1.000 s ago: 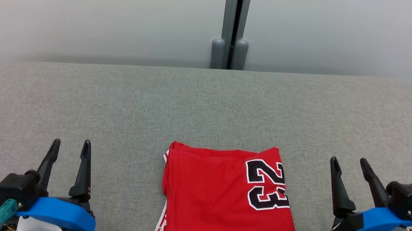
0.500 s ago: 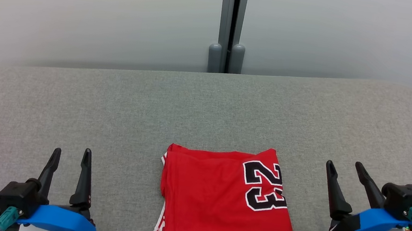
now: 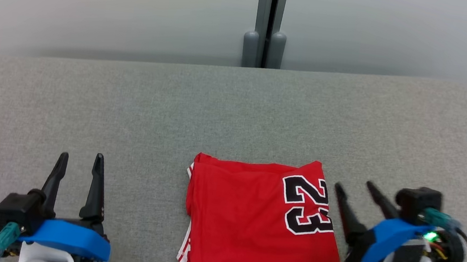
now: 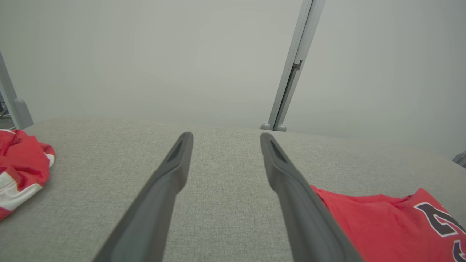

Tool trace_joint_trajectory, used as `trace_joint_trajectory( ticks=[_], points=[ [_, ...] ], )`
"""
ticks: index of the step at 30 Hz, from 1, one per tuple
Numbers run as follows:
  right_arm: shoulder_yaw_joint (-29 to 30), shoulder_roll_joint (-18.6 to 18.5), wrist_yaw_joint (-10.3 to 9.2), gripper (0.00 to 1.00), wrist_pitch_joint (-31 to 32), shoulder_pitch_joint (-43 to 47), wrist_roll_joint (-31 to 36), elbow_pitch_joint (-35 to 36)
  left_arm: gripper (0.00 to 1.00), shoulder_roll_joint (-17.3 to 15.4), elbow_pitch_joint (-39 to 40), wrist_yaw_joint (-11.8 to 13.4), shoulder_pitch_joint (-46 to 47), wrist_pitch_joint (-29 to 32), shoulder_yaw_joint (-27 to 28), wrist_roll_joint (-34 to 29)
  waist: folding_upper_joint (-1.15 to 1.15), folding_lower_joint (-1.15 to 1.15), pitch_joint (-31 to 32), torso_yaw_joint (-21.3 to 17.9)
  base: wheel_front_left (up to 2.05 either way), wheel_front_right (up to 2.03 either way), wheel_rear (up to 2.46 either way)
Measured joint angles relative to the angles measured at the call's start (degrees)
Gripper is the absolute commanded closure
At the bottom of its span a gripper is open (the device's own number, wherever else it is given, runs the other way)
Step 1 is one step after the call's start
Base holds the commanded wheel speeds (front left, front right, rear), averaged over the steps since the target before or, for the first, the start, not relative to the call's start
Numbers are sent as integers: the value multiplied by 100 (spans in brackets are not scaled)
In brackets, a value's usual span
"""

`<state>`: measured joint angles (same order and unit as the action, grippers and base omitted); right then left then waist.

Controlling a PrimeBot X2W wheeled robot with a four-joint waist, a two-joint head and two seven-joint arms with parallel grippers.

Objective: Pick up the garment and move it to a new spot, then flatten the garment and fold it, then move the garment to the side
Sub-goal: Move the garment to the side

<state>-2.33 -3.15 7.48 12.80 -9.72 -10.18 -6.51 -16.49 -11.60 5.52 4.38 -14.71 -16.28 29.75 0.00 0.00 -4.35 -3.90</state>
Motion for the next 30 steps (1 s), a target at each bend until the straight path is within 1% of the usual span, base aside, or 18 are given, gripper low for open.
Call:
trace_joint_trajectory(
  ticks=[3, 4, 7, 10, 19, 20, 21, 26, 28, 30],
  points=[
    [-175, 22, 1, 0, 781, -74, 15, -202, 0, -11, 55, 0, 144, 18, -29, -15, 0, 0, -133, 46, 0, 0, 0],
    [-168, 25, 1, 0, 1038, -98, 73, -294, 0, -16, 65, -1, 188, 25, -44, -26, 0, 0, -179, 70, 0, 0, 0],
    [14, 18, 0, 0, 1559, -200, 222, -547, 0, -4, 85, -34, 334, 44, -107, -63, 0, 0, -291, 182, 0, 0, 0],
    [129, 25, 0, 0, 1751, -248, 398, -682, 0, 16, 84, -53, 444, 48, -147, -102, 0, 0, -384, 308, 0, 0, 0],
    [83, 26, -1, 0, 2008, -455, 105, -1257, 0, 52, 0, -104, 588, 42, -253, -118, 0, 0, -576, 510, 0, 0, 0],
    [27, 24, -2, 68, 2051, -500, 94, -1292, 0, 51, 1, -105, 608, 41, -250, -118, 0, 0, -591, 508, 0, 0, 0],
    [-51, 7, -3, 100, 2087, -551, 102, -1310, 0, 51, 4, -108, 620, 40, -246, -118, 0, 0, -615, 498, 0, 0, 0],
    [-468, -43, -5, 100, 2178, -771, 133, -1206, 0, 24, 52, -96, 634, 15, -159, -118, 0, 0, -752, 326, 0, 0, 0],
    [-713, -263, 1, 100, 2175, -973, 135, -1088, 0, 1, 94, -98, 642, 2, -110, -111, 0, 0, -843, 188, 0, 0, 0],
    [-1079, -545, 1, 100, 2175, -1303, 102, -937, 0, -44, 156, -96, 659, -1, -43, -93, 0, 1, -975, -18, 0, 0, 0]
  ],
)
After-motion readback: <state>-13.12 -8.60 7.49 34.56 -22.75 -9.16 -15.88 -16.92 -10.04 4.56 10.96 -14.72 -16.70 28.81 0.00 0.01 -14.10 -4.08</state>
